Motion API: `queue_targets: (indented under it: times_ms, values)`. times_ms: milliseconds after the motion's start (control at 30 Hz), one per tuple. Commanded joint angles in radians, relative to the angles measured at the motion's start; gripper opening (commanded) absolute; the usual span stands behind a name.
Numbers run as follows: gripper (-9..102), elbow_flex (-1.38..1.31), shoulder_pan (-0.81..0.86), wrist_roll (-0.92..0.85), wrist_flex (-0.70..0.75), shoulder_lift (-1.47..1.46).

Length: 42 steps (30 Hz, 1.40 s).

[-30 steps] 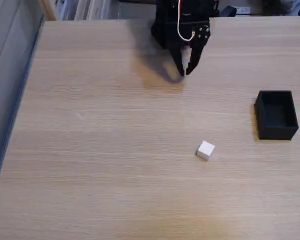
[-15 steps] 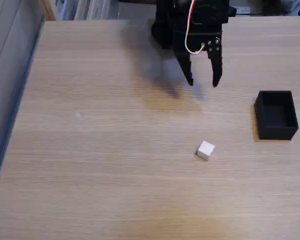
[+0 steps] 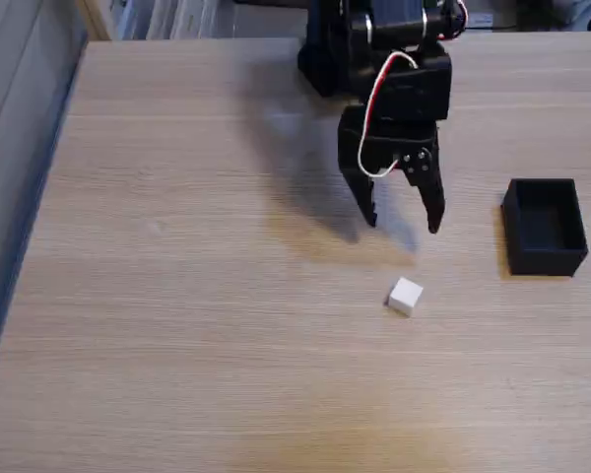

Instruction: Pick a white block and place it in the black box.

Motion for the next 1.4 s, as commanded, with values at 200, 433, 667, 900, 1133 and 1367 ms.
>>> queue_targets:
  times_ms: [200, 433, 667, 900, 1133, 1367]
  values:
    - [31, -0.167, 0.006, -0.002, -0.029, -0.158]
    - [31, -0.265, 0.006, 0.0, -0.034, -0.261]
    - [31, -0.327, 0.0, 0.006, -0.029, -0.331]
    - [31, -0.405, -0.009, 0.018, -0.015, -0.41]
    - [31, -0.44, -0.006, 0.014, 0.009, -0.46]
    - [30, -0.482, -0.011, 0.029, 0.052, -0.503]
